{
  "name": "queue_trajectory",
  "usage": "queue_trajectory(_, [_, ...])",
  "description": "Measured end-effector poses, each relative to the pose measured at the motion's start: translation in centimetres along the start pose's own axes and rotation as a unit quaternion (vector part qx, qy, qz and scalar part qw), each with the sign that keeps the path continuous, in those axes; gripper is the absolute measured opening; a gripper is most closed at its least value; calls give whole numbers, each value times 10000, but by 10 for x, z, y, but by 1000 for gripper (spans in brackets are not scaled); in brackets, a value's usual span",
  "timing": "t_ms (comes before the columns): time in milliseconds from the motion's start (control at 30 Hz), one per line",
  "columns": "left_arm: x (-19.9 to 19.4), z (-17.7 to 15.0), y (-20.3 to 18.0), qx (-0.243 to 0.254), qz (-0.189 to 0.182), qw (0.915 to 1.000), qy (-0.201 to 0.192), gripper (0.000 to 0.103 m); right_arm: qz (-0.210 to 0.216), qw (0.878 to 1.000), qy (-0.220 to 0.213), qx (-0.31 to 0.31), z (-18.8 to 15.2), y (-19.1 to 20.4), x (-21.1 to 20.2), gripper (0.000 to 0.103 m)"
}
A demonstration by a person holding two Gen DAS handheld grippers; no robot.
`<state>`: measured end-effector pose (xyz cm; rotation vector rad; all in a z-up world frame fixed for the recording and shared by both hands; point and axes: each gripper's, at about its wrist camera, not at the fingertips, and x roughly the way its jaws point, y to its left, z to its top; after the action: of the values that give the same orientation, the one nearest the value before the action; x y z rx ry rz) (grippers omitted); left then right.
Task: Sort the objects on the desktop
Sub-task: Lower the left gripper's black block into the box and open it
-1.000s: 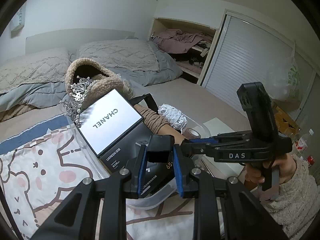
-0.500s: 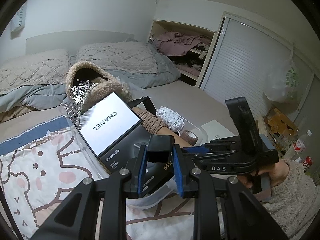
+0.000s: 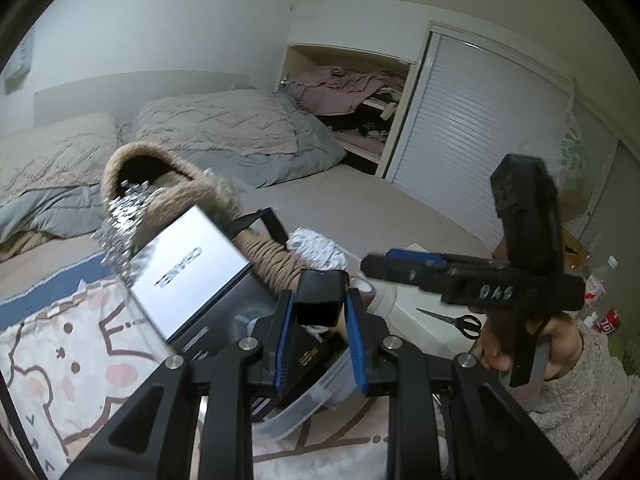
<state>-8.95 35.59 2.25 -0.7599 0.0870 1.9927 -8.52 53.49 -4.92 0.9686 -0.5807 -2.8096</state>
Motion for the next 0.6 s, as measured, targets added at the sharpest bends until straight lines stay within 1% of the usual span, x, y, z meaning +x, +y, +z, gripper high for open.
queue_trajectory(33, [5,3,-4,46,-24,10000,26,25,42,9999,-106,77,2,-2,-5,71])
queue_trajectory(100, [14,7,-10,106,-48,9999,100,25,59,9995,-257,197,7,-4,-9,77])
queue_trajectory(133, [19,8,-12,128,-58,9998,149,25,46,9992,-312,243,8,-5,-11,79])
queue_trajectory(200, [35,11,-16,155,-44,9992,368,25,44,9989,-389,262,10,-4,-13,80])
queue_trajectory(300, [57,14,-17,110,9,9975,699,25,-15,9989,-457,131,11,-2,-15,80])
queue_trajectory(400, [74,15,-16,81,74,9956,931,25,-55,9991,-408,88,10,-3,-16,80])
queue_trajectory(500, [87,14,-15,52,90,9931,1165,25,23,9993,-284,256,9,-8,-13,80])
queue_trajectory(600, [96,9,-14,63,180,9913,1302,25,-2,9992,-275,300,9,-12,-13,80])
